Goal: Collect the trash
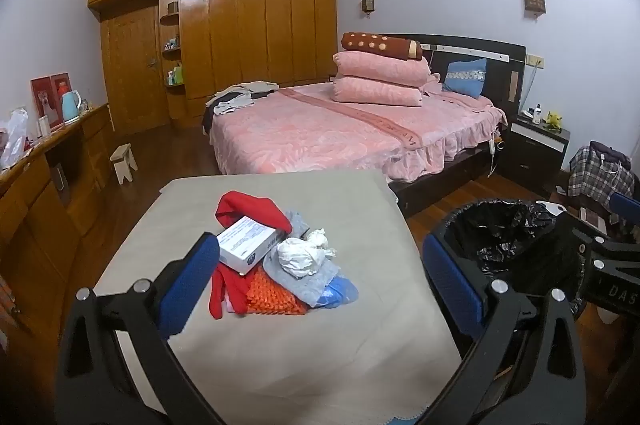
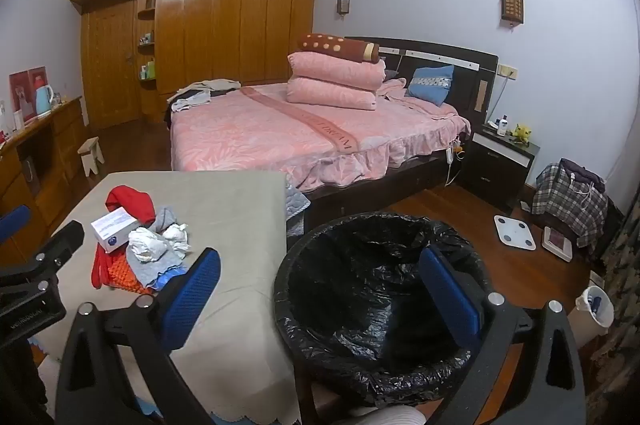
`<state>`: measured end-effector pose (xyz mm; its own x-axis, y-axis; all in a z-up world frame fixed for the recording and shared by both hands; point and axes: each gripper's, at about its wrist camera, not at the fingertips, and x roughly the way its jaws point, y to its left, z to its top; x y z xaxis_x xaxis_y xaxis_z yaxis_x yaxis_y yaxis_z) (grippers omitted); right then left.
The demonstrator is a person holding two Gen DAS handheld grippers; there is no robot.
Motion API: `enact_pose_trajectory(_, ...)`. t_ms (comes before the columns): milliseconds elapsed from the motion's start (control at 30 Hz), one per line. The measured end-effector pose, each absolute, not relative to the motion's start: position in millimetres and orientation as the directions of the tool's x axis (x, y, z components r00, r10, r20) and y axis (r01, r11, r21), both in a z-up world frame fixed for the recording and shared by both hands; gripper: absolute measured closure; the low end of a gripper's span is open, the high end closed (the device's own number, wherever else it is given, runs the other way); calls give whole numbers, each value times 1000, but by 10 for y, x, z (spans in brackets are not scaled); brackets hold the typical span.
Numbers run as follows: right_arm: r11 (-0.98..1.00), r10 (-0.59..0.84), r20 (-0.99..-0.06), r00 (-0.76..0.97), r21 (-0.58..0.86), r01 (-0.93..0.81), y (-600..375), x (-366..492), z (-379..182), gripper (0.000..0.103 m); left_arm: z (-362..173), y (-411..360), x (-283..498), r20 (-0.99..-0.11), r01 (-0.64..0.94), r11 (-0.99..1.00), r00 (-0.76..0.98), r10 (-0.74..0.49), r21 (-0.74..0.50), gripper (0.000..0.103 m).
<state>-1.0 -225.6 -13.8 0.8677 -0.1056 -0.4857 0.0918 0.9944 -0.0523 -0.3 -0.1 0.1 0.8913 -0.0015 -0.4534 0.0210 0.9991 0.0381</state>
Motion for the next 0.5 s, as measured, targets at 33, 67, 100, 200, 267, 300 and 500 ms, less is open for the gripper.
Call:
enact_pose_trajectory(33,994,-105,-486,868,-52,92,-2256,-11,-139,6,2,1,-4,-451,20,999,892,-1,35,5)
enact_pose_trajectory(67,994,-105,-485,868,-52,92,-2256,-11,-138,6,1,2,-3,-453,18,999,891,1,36,5)
enact_pose_trajectory(100,994,-106,-484,868,-53,92,-2256,-11,-139,6,1,4,-3,-453,15,999,891,3,36,5)
enact_pose_trajectory(200,994,-107,-482,869,-53,92,-2256,-14,-136,6,1,-3,-2,-453,19,999,891,3,42,5)
enact_pose_trajectory(267,994,-107,-482,869,-54,92,-2257,-14,-137,6,1,-2,-5,-452,19,999,892,3,43,5)
enact_pose_trajectory(300,994,-107,-482,870,-54,92,-2257,-14,-138,6,1,-2,-4,-452,18,999,892,3,43,5)
enact_pose_trajectory(500,994,-107,-481,870,-55,92,-2260,-13,-142,6,0,-2,-5,-451,18,999,892,3,43,5)
